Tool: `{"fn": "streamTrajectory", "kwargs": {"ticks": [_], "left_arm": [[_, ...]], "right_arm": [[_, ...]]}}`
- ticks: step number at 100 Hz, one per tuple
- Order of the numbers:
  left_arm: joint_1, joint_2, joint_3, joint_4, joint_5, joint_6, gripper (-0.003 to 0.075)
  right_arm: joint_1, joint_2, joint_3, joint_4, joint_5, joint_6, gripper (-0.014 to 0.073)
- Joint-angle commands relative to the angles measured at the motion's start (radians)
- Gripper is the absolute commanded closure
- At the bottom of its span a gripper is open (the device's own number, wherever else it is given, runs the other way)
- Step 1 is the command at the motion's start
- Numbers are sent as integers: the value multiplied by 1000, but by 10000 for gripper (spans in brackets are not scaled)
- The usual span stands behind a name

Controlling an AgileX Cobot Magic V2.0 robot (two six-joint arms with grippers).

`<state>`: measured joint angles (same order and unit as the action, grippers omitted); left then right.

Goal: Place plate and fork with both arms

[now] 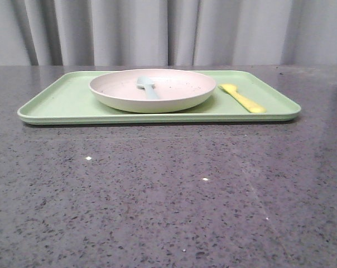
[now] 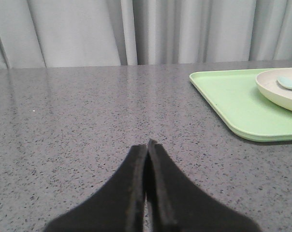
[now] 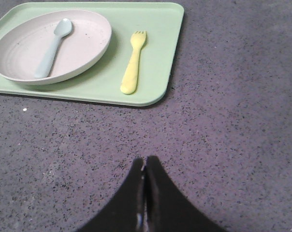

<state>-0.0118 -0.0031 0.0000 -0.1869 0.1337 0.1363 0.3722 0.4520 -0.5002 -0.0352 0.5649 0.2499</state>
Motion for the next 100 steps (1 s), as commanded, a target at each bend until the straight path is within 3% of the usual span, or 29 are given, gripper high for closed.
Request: {"fn": "streamTrajectory", "kwargs": {"ticks": [1,44,61,100], "left_arm": [[0,-32,12,-4,-87,-12,741],[0,-32,12,-4,-87,-12,741],[0,-32,12,-4,-87,-12,741],[0,-32,12,-4,-87,-12,741]], "right_arm": [[-4,0,-28,-18,-72,-1,661],[-4,0,-28,-22,-72,-2,661],[-9,-16,-15,-95,-87,-3,661],[-53,-132,234,-115,-431,-3,661]]}}
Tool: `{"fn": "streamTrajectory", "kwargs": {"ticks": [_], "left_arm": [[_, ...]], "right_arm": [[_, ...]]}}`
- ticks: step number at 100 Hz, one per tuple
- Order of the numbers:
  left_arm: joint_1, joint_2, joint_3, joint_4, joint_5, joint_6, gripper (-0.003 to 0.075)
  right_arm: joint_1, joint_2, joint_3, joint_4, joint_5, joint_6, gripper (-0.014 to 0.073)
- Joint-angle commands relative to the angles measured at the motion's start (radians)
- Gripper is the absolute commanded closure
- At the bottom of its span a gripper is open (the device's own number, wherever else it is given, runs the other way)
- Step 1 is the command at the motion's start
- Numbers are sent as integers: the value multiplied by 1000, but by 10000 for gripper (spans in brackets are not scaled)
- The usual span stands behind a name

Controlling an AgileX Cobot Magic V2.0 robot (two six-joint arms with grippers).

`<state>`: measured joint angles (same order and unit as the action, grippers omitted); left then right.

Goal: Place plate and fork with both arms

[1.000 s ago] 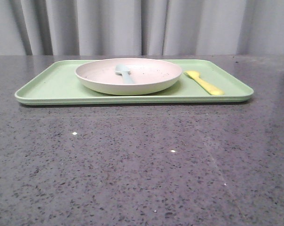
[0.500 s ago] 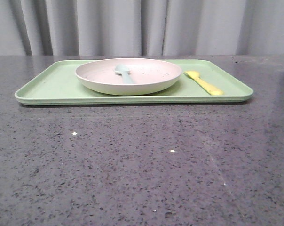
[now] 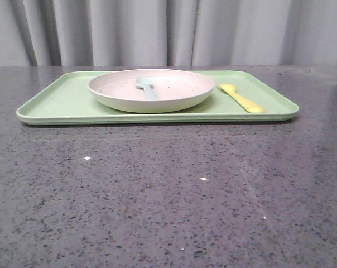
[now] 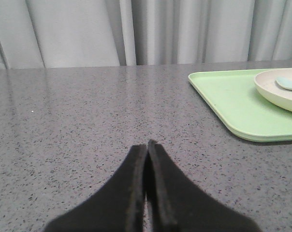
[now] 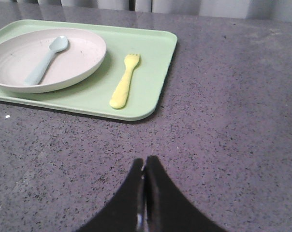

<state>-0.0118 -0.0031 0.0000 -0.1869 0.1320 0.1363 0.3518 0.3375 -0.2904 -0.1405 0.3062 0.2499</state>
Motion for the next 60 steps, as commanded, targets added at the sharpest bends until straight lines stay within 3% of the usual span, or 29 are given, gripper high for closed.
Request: {"fn": "streamTrajectory", "kwargs": {"ticks": [1,26,60], "left_arm": [[0,-32,12,-4,-85,-12,741],[0,-32,12,-4,-85,-12,741],[0,-32,12,-4,-85,-12,741]], "right_arm": [[-41,-20,35,-5,-179,-3,661],[-198,-77,183,35,-416,-3,661],[-291,-240,313,35,-450,-2,661]]}}
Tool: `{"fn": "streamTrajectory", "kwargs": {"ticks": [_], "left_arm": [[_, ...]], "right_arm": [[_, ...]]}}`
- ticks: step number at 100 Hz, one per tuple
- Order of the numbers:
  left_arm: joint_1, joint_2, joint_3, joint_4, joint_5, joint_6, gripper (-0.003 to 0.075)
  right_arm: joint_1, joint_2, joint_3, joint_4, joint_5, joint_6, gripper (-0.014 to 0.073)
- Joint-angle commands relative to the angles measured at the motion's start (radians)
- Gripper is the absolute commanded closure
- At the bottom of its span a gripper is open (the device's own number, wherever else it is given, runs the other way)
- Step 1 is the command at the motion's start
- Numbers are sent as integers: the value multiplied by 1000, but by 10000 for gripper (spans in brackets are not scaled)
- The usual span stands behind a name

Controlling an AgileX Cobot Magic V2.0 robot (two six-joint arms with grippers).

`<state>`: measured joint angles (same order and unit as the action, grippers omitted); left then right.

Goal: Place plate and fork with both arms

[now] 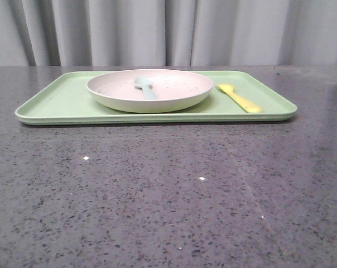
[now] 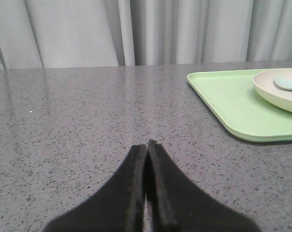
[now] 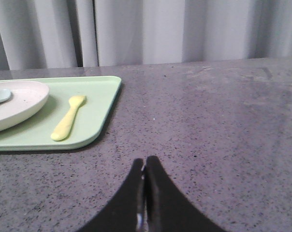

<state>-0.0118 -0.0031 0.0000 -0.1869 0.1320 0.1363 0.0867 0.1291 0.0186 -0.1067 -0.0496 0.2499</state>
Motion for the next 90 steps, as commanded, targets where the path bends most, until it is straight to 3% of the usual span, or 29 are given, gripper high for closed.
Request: {"fn": "streamTrajectory", "kwargs": {"ticks": [1,25,48,90], "left_arm": [[0,-32,12,-4,-85,-12,741],[0,-32,12,-4,-85,-12,741],[0,-32,12,-4,-85,-12,741],[0,-32,12,-4,-85,-12,741]], "right_arm": [[-27,-35,4,1,-92,-2,661],[-44,-164,3,1,12,-2,661],[-44,-163,3,1,97,-2,661],[-44,-163,3,1,106,-2,661]]}}
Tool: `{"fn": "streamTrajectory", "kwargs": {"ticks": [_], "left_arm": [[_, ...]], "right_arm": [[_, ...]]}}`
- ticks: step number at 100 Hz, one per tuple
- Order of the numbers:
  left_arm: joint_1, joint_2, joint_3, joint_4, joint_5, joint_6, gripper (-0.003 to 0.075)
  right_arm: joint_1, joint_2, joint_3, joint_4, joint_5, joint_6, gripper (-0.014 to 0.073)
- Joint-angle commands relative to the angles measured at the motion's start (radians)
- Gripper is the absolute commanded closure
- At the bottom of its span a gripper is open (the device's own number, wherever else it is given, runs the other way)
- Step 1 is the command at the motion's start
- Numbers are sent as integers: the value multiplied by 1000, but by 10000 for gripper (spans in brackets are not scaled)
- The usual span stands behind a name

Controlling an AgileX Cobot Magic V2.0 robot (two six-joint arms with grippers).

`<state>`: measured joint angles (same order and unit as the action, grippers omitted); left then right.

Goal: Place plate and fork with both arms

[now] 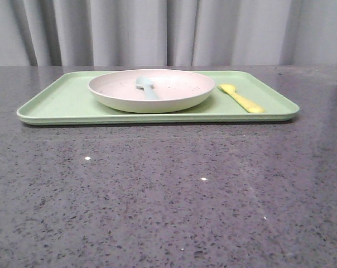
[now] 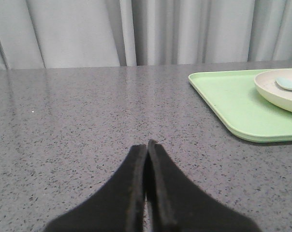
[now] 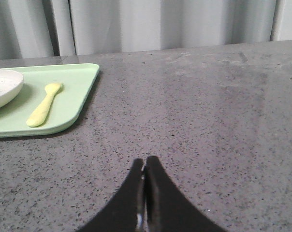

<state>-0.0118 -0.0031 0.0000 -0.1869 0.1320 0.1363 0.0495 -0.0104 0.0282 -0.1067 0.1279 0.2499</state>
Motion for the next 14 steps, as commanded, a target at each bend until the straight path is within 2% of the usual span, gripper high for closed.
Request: {"fn": "streamTrajectory", "kwargs": {"ticks": [1,14], "left_arm": [[0,-32,12,-4,-85,-12,741],[0,-32,12,-4,-85,-12,741]], "right_arm": [[-7,-24,-7,1,-71,-2,661],[-7,-24,-7,1,-71,-2,661]]}}
